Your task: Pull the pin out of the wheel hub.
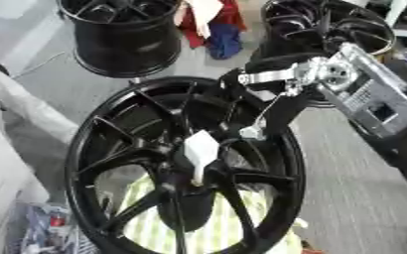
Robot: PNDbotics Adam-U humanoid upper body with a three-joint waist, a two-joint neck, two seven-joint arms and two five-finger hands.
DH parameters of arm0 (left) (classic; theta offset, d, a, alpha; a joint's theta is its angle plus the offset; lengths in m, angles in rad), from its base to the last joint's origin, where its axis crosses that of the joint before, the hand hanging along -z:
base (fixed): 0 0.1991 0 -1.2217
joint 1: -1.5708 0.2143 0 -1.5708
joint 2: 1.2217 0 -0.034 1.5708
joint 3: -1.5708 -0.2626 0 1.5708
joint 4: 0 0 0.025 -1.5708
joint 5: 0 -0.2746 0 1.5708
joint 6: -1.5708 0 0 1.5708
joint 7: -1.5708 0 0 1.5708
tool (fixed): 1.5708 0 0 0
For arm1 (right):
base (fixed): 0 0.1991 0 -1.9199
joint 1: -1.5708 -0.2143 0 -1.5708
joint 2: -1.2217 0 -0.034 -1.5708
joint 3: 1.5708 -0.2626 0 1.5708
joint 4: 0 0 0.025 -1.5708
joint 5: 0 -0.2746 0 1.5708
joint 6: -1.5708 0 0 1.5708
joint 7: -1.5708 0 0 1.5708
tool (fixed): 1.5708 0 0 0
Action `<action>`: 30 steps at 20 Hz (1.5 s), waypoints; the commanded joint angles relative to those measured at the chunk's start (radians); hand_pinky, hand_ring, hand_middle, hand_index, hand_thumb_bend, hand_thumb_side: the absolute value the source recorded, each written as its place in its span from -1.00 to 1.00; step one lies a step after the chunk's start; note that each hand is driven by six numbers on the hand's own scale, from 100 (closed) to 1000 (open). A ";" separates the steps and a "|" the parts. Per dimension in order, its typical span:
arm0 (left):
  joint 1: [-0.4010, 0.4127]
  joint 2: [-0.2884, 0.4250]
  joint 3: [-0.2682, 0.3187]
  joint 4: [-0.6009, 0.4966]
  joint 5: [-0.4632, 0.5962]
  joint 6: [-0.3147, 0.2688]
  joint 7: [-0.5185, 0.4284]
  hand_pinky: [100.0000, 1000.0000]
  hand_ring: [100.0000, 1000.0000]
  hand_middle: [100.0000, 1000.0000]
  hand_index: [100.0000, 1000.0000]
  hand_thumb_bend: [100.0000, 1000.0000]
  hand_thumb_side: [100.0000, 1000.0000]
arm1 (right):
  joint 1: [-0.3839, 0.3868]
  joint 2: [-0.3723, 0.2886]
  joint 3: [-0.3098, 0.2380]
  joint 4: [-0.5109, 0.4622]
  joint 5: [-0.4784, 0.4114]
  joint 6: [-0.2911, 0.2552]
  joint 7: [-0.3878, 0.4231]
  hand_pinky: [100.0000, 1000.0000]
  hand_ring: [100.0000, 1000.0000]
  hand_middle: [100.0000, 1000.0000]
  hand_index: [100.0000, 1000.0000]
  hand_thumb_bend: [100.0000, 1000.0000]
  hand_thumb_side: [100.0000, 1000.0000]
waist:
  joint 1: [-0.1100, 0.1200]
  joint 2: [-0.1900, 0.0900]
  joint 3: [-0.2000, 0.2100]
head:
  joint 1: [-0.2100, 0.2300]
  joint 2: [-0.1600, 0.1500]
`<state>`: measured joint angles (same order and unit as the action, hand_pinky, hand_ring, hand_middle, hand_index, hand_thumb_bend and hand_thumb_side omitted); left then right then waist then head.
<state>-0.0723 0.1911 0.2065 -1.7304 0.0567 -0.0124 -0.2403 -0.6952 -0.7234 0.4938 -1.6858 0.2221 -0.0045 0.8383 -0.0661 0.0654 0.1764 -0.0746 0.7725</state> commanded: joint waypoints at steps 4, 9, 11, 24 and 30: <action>-0.013 0.009 -0.003 -0.012 -0.007 -0.002 -0.004 -0.11 0.28 0.40 0.60 -0.70 -0.31 | -0.026 0.015 0.006 0.059 0.036 -0.014 0.028 0.74 0.81 0.81 0.94 -0.77 -0.43 | 0.005 -0.007 0.001 | 0.003 -0.005; -0.012 0.008 -0.003 -0.011 -0.010 -0.002 -0.004 -0.11 0.28 0.40 0.60 -0.71 -0.30 | -0.035 0.034 0.016 0.080 0.037 -0.027 0.035 0.70 0.75 0.74 0.92 -0.80 -0.42 | 0.006 -0.006 0.000 | 0.005 -0.005; -0.012 0.007 -0.004 -0.011 -0.010 -0.002 -0.005 -0.11 0.28 0.40 0.60 -0.71 -0.30 | -0.040 0.041 0.020 0.084 0.035 -0.028 0.038 0.66 0.72 0.70 0.91 -0.82 -0.42 | 0.006 -0.006 0.000 | 0.005 -0.005; -0.012 0.002 -0.003 -0.008 -0.012 -0.001 -0.006 -0.10 0.28 0.40 0.60 -0.71 -0.30 | -0.040 0.072 0.030 0.112 0.028 -0.034 -0.005 0.14 0.13 0.25 0.54 -1.00 -0.64 | 0.008 -0.005 0.001 | 0.007 -0.009; -0.012 0.000 -0.003 -0.007 -0.013 -0.001 -0.007 -0.10 0.28 0.41 0.60 -0.72 -0.30 | -0.042 0.074 0.032 0.109 0.018 -0.040 -0.050 0.20 0.19 0.25 0.59 -1.00 -0.66 | 0.008 -0.005 0.002 | 0.009 -0.009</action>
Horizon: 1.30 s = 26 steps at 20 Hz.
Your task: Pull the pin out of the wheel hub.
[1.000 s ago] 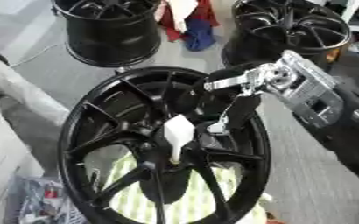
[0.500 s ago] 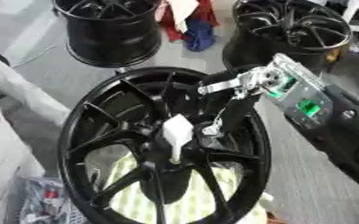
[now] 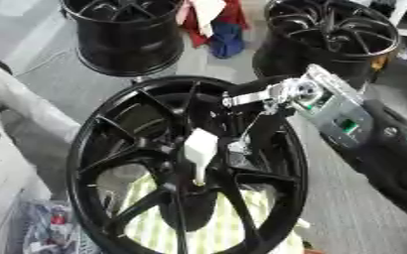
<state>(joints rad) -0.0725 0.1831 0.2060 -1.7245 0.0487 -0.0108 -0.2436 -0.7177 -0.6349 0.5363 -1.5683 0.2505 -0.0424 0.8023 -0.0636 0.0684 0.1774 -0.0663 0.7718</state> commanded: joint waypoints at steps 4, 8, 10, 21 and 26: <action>-0.011 0.009 -0.001 -0.013 -0.005 -0.002 -0.004 -0.10 0.28 0.40 0.60 -0.72 -0.30 | -0.015 -0.027 -0.006 -0.040 -0.019 -0.003 0.012 0.52 0.58 0.64 0.87 -0.94 -0.52 | 0.004 -0.008 0.001 | 0.004 -0.009; -0.012 0.009 -0.001 -0.012 -0.005 -0.002 -0.004 -0.10 0.28 0.41 0.60 -0.72 -0.30 | -0.008 -0.043 -0.005 -0.093 -0.029 0.004 0.044 0.62 0.73 0.80 0.92 -0.82 -0.35 | 0.003 -0.009 -0.001 | 0.006 -0.008; -0.012 0.010 -0.001 -0.012 -0.005 -0.002 -0.005 -0.10 0.28 0.41 0.60 -0.72 -0.30 | -0.007 -0.046 -0.004 -0.113 -0.036 0.012 0.054 0.63 0.74 0.81 0.92 -0.81 -0.33 | 0.003 -0.009 -0.001 | 0.007 -0.008; -0.013 0.011 -0.001 -0.012 -0.005 -0.001 -0.007 -0.10 0.28 0.41 0.60 -0.72 -0.29 | -0.003 -0.071 0.003 -0.240 -0.097 0.049 0.085 0.63 0.74 0.79 0.93 -0.81 -0.28 | 0.001 -0.009 -0.004 | 0.010 -0.006; -0.012 0.011 -0.003 -0.012 -0.004 -0.002 -0.009 -0.10 0.28 0.41 0.60 -0.73 -0.29 | -0.015 -0.050 0.013 -0.234 -0.088 0.064 0.094 0.62 0.73 0.78 0.93 -0.80 -0.28 | 0.005 -0.010 -0.002 | 0.008 -0.006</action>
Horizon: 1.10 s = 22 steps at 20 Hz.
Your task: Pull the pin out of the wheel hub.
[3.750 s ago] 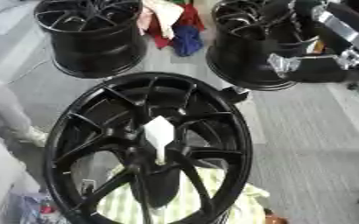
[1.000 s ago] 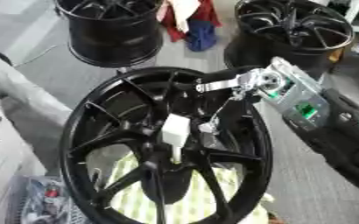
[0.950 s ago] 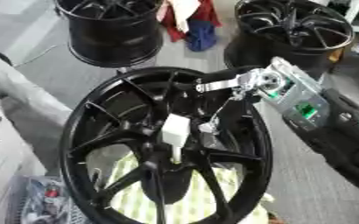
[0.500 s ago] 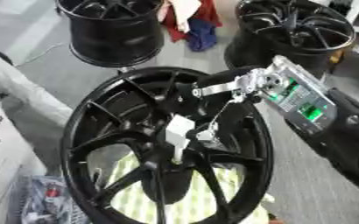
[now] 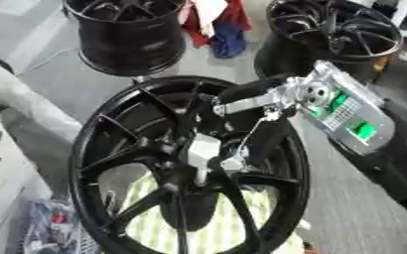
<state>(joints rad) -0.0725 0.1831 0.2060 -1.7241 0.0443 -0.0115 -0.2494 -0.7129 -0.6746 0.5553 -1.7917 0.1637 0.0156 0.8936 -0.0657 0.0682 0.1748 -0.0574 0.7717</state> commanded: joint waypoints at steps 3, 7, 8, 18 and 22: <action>-0.011 0.010 -0.004 -0.014 0.001 -0.002 -0.004 -0.10 0.28 0.41 0.60 -0.73 -0.29 | -0.024 0.004 0.000 0.012 0.021 0.004 0.004 0.63 0.73 0.78 0.92 -0.79 -0.29 | 0.009 -0.009 0.004 | -0.002 -0.006; -0.011 0.009 -0.005 -0.014 0.000 -0.002 -0.005 -0.10 0.28 0.41 0.60 -0.73 -0.29 | -0.030 0.023 0.004 0.052 0.071 -0.016 -0.002 0.64 0.74 0.78 0.92 -0.76 -0.29 | 0.010 -0.007 0.005 | -0.003 -0.005; -0.011 0.009 -0.005 -0.014 0.000 -0.002 -0.006 -0.10 0.28 0.41 0.60 -0.73 -0.29 | -0.031 0.026 0.005 0.059 0.084 -0.023 -0.004 0.65 0.75 0.78 0.92 -0.75 -0.30 | 0.010 -0.007 0.005 | -0.003 -0.005; -0.012 0.007 -0.006 -0.013 0.000 -0.002 -0.009 -0.09 0.28 0.41 0.60 -0.74 -0.28 | -0.039 0.054 0.013 0.107 0.216 -0.083 -0.009 0.56 0.64 0.68 0.82 -0.71 -0.35 | 0.012 -0.006 0.007 | -0.005 -0.005; -0.012 0.006 -0.005 -0.012 -0.001 -0.002 -0.009 -0.09 0.28 0.41 0.60 -0.74 -0.28 | -0.037 0.056 0.014 0.114 0.249 -0.105 -0.013 0.39 0.46 0.50 0.70 -0.72 -0.37 | 0.011 -0.006 0.007 | -0.004 -0.004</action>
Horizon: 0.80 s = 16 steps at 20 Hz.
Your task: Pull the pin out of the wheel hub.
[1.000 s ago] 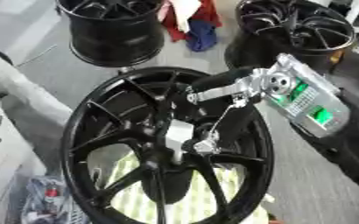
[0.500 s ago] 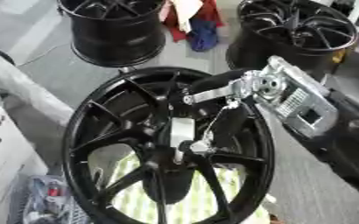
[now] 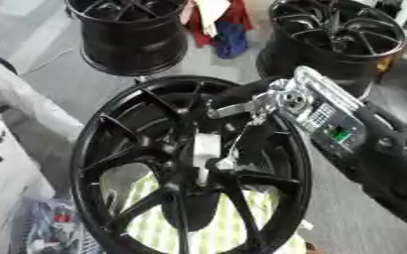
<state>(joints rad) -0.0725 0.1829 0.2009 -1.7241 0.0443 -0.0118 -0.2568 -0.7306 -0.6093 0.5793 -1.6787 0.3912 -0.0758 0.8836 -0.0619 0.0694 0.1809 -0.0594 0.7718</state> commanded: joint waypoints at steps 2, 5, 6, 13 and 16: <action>-0.012 0.006 0.001 -0.012 -0.001 -0.001 -0.002 -0.09 0.28 0.41 0.60 -0.74 -0.28 | -0.017 -0.010 -0.008 0.003 0.033 -0.022 -0.004 0.27 0.34 0.40 0.64 -0.74 -0.39 | 0.007 -0.007 0.001 | -0.001 -0.005; -0.013 0.005 0.001 -0.011 -0.001 -0.001 -0.003 -0.09 0.28 0.41 0.61 -0.74 -0.28 | -0.014 -0.010 -0.005 0.002 0.047 -0.035 -0.003 0.06 0.13 0.20 0.48 -0.77 -0.40 | 0.007 -0.007 0.001 | -0.001 -0.004; -0.013 0.005 0.001 -0.011 -0.002 -0.001 -0.003 -0.09 0.28 0.41 0.61 -0.74 -0.28 | -0.014 -0.010 -0.005 0.002 0.048 -0.038 -0.006 0.06 0.13 0.20 0.48 -0.77 -0.40 | 0.007 -0.007 0.001 | -0.001 -0.004; -0.012 0.004 0.002 -0.009 -0.003 0.000 -0.004 -0.09 0.28 0.41 0.61 -0.75 -0.28 | -0.016 -0.009 -0.011 -0.008 0.023 -0.038 -0.078 -0.58 -0.38 -0.39 -0.07 -1.00 -0.74 | 0.008 -0.007 0.000 | -0.001 -0.004; -0.012 0.003 0.002 -0.008 -0.003 0.000 -0.004 -0.09 0.28 0.41 0.61 -0.75 -0.28 | -0.021 -0.008 -0.014 -0.013 0.007 -0.031 -0.120 -0.62 -0.42 -0.44 -0.11 -1.00 -0.78 | 0.008 -0.008 0.000 | -0.002 -0.005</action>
<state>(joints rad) -0.0725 0.1824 0.2009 -1.7222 0.0438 -0.0118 -0.2583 -0.7304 -0.6025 0.5825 -1.6746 0.4112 -0.1096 0.7822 -0.0619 0.0707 0.1813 -0.0601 0.7718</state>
